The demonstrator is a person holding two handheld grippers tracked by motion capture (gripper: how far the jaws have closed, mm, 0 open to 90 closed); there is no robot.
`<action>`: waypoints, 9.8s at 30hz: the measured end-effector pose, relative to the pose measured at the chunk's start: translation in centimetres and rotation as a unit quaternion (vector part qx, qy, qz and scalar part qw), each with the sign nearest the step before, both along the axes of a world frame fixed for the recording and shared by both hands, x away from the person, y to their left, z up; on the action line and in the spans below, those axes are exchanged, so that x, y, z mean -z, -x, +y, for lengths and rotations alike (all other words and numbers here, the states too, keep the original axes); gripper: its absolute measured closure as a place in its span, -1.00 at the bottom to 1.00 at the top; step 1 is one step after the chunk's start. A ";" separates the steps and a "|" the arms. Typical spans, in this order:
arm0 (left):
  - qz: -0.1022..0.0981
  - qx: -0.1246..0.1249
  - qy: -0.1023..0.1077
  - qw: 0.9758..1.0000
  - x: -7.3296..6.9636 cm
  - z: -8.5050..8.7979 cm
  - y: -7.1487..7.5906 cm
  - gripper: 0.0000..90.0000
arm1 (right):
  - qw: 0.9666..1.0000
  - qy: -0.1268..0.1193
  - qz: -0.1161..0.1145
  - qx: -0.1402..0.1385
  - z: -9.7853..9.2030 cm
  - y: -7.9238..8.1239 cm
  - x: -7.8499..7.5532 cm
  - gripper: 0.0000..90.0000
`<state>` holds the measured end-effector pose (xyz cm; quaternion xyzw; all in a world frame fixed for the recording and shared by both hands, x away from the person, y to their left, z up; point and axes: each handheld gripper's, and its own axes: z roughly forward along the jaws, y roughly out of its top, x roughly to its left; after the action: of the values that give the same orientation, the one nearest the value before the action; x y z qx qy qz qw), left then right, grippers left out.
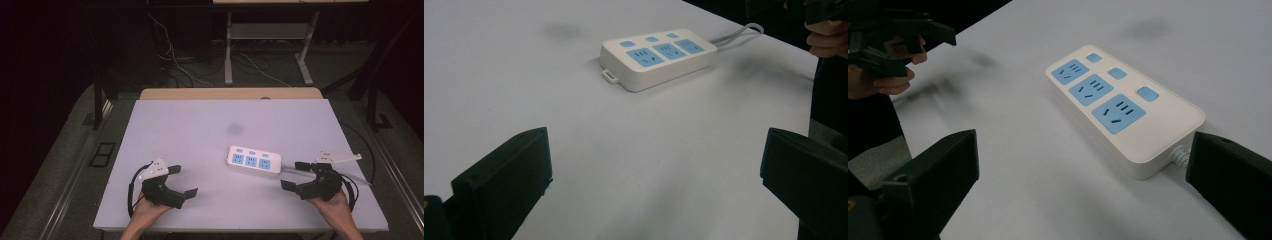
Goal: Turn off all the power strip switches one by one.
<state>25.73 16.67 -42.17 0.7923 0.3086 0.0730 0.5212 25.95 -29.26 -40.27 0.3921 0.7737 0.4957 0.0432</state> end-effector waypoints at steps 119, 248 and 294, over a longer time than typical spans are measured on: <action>0.001 -0.010 -0.018 1.000 0.3 0.1 -0.2 -1.00 | 0.974 0.188 0.062 -0.114 5.5 -13.0 -1.5 0.99; -0.002 -0.009 -0.012 1.000 0.3 0.2 0.0 -1.00 | 0.967 0.196 0.044 -0.157 8.8 -13.7 -3.7 1.00; -0.002 -0.007 -0.014 1.000 0.3 0.2 -0.2 -1.00 | 0.956 0.218 0.080 -0.180 10.1 -15.6 0.0 1.00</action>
<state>25.89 16.86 -42.47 0.7972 0.3117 0.0827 0.5104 41.58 -19.15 -40.23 0.2655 0.9217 0.2817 -0.0247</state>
